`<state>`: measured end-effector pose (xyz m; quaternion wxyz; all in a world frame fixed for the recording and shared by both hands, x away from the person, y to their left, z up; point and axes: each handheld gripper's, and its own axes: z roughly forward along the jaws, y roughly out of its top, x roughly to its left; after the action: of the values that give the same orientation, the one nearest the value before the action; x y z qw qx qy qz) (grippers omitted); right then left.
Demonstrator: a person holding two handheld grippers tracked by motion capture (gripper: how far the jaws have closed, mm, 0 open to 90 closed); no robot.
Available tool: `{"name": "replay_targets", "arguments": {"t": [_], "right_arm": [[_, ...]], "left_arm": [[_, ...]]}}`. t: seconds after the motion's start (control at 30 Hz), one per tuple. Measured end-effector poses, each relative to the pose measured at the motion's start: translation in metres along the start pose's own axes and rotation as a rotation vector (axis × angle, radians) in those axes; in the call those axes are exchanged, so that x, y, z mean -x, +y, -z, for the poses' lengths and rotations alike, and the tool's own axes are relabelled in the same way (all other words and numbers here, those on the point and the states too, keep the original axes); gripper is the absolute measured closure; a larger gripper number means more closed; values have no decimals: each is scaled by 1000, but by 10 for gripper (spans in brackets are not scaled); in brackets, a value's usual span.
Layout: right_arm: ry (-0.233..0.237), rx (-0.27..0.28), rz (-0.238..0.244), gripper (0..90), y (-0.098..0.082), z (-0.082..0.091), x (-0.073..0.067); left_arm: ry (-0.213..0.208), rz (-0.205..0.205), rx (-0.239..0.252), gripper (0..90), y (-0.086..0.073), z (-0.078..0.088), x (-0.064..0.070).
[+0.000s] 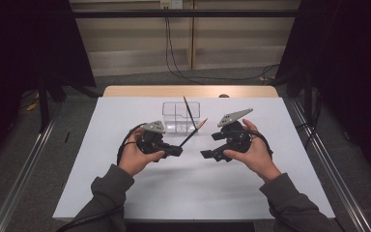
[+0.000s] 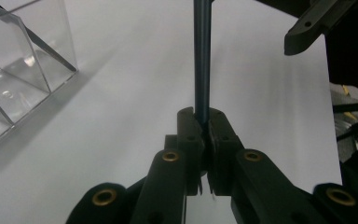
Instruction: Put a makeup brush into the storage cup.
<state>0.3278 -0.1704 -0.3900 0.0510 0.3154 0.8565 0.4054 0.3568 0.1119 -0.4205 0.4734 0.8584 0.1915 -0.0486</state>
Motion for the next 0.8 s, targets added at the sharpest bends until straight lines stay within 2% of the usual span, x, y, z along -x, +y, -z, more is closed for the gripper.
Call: {"name": "replay_targets", "arguments": {"t": [0.17,0.23,0.43,0.6,0.8], "right_arm": [[11,31,-39,167,0,-1,-2],[5,47,-53,172,2,0,-3],[21,129,-97,221,8,2,-3],[26,160,-115,251,11,1,-5],[26,193,-141,328,11,2,-4]], "left_arm": [[8,30,57,859,-4,0,-1],[14,32,64,858,-5,0,-1],[15,48,106,859,-6,-2,1],[19,52,108,859,-7,-5,2],[13,51,124,859,-8,-8,3]]}}
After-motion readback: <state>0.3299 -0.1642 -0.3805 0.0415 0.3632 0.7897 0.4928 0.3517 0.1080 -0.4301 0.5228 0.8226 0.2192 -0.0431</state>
